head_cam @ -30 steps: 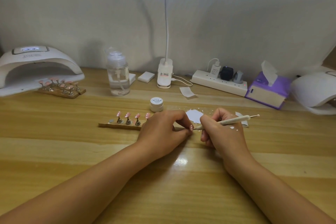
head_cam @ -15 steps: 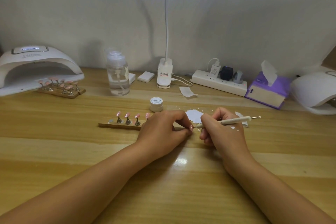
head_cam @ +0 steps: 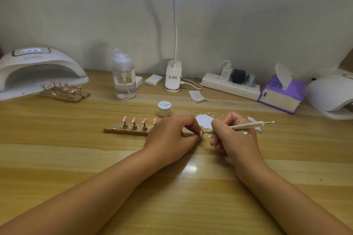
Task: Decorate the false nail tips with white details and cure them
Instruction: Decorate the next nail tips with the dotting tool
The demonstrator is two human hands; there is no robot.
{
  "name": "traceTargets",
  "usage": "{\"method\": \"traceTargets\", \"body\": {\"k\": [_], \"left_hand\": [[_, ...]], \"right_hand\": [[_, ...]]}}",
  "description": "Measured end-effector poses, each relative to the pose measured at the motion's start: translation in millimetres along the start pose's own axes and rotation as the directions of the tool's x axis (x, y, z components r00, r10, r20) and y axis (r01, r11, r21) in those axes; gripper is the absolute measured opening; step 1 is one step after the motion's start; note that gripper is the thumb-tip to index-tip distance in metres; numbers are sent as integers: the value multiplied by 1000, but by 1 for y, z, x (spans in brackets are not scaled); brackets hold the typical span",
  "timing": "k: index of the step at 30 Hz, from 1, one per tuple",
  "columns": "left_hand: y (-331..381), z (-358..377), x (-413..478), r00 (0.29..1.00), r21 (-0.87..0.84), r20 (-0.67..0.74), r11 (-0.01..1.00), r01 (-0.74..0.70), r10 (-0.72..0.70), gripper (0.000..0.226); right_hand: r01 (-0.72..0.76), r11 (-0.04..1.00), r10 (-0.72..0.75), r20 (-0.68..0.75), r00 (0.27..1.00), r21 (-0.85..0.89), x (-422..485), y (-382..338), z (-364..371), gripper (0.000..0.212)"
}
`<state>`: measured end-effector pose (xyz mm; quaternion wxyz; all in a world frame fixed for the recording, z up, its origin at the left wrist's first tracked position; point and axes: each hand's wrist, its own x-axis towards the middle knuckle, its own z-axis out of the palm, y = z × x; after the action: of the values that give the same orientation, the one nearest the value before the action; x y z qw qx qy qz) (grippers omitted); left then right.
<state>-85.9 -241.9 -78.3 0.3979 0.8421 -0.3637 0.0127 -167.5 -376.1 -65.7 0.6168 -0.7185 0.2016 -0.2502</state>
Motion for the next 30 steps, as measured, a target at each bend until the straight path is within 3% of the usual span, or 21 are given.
{"method": "traceTargets", "body": {"k": [30], "left_hand": [[0,-1,0,1000,4,0,1000,-15,15,17]], "right_hand": [[15,999,-14,-25,1000,32,1,-1,1,29]]}}
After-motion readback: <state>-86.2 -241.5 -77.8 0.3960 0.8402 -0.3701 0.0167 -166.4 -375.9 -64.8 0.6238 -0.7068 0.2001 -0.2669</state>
